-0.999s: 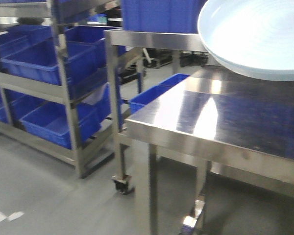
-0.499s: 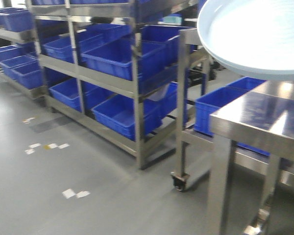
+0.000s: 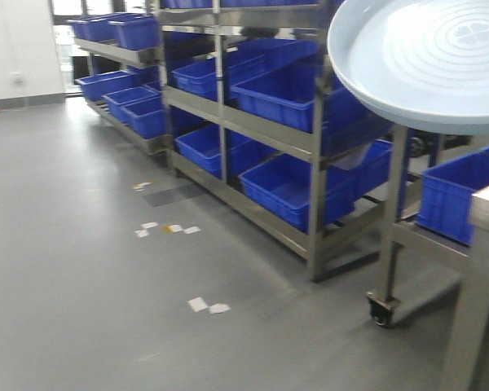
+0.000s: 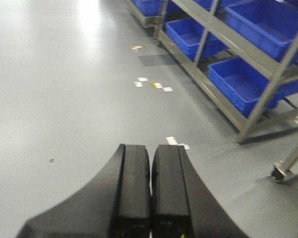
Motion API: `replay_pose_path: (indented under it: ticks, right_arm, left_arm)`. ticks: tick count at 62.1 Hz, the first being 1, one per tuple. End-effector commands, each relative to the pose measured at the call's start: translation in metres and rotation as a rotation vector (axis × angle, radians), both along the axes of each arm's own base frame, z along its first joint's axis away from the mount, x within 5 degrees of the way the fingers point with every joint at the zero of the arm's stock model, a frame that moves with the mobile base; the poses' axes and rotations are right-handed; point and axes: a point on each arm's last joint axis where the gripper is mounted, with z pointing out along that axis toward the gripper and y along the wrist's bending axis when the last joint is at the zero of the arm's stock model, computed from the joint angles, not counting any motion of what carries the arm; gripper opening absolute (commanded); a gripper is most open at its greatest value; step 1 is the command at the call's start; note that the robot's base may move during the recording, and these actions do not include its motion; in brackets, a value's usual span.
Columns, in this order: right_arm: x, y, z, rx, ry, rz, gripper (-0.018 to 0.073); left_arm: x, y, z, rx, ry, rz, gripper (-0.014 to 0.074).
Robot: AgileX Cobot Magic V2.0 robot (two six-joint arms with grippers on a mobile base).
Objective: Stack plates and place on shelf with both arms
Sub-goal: 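Drive the base away from the table carrying the plates in right gripper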
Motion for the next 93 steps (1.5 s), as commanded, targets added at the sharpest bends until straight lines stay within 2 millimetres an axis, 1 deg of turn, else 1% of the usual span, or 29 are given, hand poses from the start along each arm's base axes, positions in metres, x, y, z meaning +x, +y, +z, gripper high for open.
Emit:
replay_pose_path:
  ticks: [1, 93]
  right_arm:
    - [0.0005, -0.0010, 0.0194, 0.015, -0.128, -0.004, 0.0048]
    - [0.0005, -0.0010, 0.0194, 0.015, -0.128, -0.004, 0.0048]
  left_arm:
    - [0.0017, -0.0016, 0.0148, 0.000, -0.096, -0.019, 0.0090]
    - [0.0017, -0.0016, 0.0148, 0.000, -0.096, -0.019, 0.0090]
